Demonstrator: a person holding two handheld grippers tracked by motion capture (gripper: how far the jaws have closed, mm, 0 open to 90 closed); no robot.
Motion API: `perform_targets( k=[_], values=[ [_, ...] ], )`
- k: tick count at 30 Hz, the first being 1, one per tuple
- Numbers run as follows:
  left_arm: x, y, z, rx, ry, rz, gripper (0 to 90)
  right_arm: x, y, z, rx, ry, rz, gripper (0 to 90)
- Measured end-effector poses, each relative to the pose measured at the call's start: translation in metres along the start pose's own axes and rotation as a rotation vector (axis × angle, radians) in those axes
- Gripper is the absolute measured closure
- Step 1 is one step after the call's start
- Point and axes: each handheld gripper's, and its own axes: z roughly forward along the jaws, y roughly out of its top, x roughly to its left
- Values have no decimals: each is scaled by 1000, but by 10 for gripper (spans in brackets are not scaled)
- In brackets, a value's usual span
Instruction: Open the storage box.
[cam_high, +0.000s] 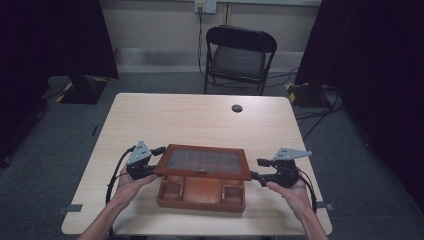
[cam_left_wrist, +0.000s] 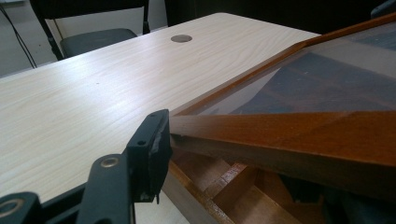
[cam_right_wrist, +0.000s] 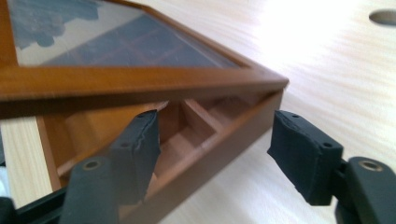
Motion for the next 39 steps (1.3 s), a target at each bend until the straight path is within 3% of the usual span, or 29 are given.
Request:
perform_targets(
  k=[7, 15, 18, 22, 39],
  values=[
    [1, 4, -1, -2, -3, 6, 410, 5, 9, 10, -29, 13, -43, 319],
    [4, 7, 1, -37, -6, -1, 406, 8, 22, 23, -68, 28, -75, 329],
    [7, 11, 0, -44, -22, -9, 409, 6, 26, 24, -74, 30, -66, 334],
    [9, 17, 2, -47, -38, 13, 407, 4, 30, 23, -102, 28, -68, 371],
    [15, 13, 14, -56, -6, -20, 409, 3, 44, 34, -139, 71, -54, 432]
  ],
)
